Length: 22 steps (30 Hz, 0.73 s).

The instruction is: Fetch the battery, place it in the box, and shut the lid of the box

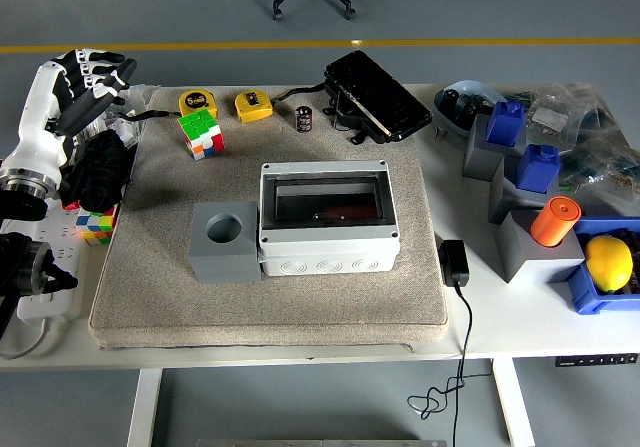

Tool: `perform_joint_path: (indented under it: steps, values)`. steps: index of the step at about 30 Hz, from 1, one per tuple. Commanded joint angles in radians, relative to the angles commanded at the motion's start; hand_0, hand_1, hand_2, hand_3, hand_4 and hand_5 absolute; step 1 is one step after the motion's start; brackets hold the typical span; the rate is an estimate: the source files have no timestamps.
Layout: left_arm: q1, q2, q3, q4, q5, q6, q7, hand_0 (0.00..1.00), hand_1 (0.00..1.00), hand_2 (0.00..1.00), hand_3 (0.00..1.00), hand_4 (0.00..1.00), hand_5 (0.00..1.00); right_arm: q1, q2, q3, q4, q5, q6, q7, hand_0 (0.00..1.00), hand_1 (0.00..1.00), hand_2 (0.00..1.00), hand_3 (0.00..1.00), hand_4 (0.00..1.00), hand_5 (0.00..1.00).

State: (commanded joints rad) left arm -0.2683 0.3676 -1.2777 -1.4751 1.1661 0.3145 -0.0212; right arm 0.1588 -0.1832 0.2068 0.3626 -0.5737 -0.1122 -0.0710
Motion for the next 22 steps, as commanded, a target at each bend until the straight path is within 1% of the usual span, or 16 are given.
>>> perform_joint_path:
  steps: [6, 15, 22]
  values:
    - [0.002, 0.001, -0.006, 0.000, 0.001, -0.002, 0.000, 0.370, 0.495, 0.524, 0.558, 0.947, 0.542, -0.001, -0.003, -0.022, -0.007, 0.011, -0.001, -0.001, 0.601, 0.623, 0.605, 0.546, 0.929, 0.464]
    - [0.000, -0.009, -0.016, 0.000, 0.001, -0.002, 0.000, 0.369, 0.495, 0.525, 0.560, 0.947, 0.541, -0.002, -0.009, -0.007, -0.007, 0.009, -0.002, 0.000, 0.601, 0.624, 0.605, 0.546, 0.929, 0.464]
    - [0.001, -0.008, -0.017, 0.001, 0.000, -0.002, -0.002, 0.369, 0.494, 0.525, 0.561, 0.946, 0.542, 0.000, -0.006, -0.003, -0.006, 0.008, -0.002, 0.000, 0.601, 0.624, 0.605, 0.548, 0.929, 0.464]
